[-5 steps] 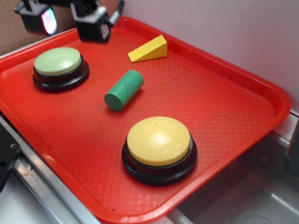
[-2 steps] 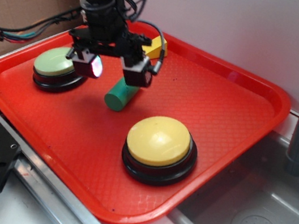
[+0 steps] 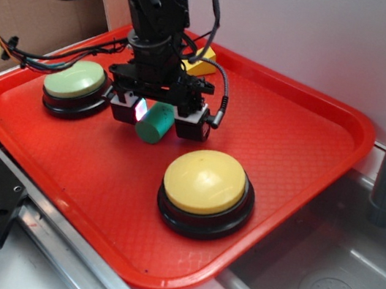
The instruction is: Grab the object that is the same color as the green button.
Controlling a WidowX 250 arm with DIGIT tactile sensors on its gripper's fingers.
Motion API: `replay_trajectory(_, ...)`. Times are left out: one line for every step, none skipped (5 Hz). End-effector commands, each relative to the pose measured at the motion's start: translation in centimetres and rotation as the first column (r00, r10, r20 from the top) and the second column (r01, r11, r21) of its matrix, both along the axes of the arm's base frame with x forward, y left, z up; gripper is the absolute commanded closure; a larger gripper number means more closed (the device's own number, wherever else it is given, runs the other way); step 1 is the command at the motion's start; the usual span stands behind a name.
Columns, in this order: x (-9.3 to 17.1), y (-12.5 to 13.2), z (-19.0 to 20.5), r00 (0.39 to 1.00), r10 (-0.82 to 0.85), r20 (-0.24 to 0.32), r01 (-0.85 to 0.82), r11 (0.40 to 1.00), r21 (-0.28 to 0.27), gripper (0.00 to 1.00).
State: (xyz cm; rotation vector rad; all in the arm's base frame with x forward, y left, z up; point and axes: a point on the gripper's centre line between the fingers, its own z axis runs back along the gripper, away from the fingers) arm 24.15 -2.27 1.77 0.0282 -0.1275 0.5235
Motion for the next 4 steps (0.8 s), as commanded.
replay_trajectory(1.2,0.8,0.9,0.998,0.025,0.061,-0.023,0.999,-0.032,1.00)
replay_trajectory(1.1,1.3,4.2,0.999,-0.015,0.033,0.015,1.000,-0.016,1.00)
replay_trajectory(1.5,1.3,7.2,0.989,-0.138,-0.062,0.139,0.990,0.021,1.00)
replay_trajectory(1.6,0.7,12.2,0.963,-0.256,-0.083,0.263,0.961,0.083,1.00)
